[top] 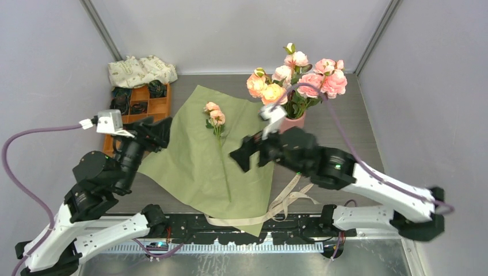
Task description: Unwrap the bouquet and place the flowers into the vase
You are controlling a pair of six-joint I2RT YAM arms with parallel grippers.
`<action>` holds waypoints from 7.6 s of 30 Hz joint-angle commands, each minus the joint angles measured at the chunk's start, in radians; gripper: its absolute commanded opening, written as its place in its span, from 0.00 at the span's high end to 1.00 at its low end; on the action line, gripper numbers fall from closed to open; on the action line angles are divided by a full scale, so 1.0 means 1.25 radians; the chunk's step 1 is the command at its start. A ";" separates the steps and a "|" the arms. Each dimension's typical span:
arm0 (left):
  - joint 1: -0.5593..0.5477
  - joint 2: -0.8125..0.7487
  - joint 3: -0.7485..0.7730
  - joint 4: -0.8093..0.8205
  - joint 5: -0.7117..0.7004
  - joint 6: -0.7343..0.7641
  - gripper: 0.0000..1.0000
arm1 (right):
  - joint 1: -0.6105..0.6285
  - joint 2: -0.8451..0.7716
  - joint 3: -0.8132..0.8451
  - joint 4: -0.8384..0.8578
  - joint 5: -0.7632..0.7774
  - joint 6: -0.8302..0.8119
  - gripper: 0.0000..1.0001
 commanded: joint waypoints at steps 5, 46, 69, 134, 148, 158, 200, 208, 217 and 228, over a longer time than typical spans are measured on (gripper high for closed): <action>-0.002 -0.030 0.070 -0.175 -0.113 -0.027 0.40 | 0.268 0.458 0.390 -0.123 0.192 -0.078 0.01; -0.002 -0.044 0.126 -0.370 -0.249 -0.117 0.43 | -0.169 1.237 0.929 -0.343 0.017 0.121 0.38; -0.002 -0.060 0.116 -0.366 -0.250 -0.116 0.43 | -0.166 1.231 0.934 -0.319 -0.008 0.124 0.99; -0.002 0.080 0.075 -0.299 -0.131 -0.167 0.42 | 0.303 0.343 0.581 0.077 0.598 -0.459 0.99; -0.002 0.061 0.053 -0.284 -0.150 -0.149 0.41 | 0.326 0.237 0.488 0.443 0.733 -0.781 0.99; -0.002 0.084 0.051 -0.266 -0.144 -0.148 0.41 | 0.324 0.208 0.382 0.853 0.650 -1.183 0.99; -0.002 0.084 0.008 -0.184 -0.100 -0.107 0.42 | -0.120 0.131 0.094 0.749 0.447 -0.745 0.99; -0.002 0.098 0.007 -0.180 -0.093 -0.112 0.42 | -0.128 0.079 -0.048 0.755 0.487 -0.664 0.99; -0.002 0.105 0.003 -0.173 -0.088 -0.114 0.42 | -0.131 0.058 -0.158 0.765 0.524 -0.603 0.99; -0.002 0.120 0.005 -0.164 -0.079 -0.112 0.42 | -0.134 0.021 -0.269 0.739 0.560 -0.517 0.99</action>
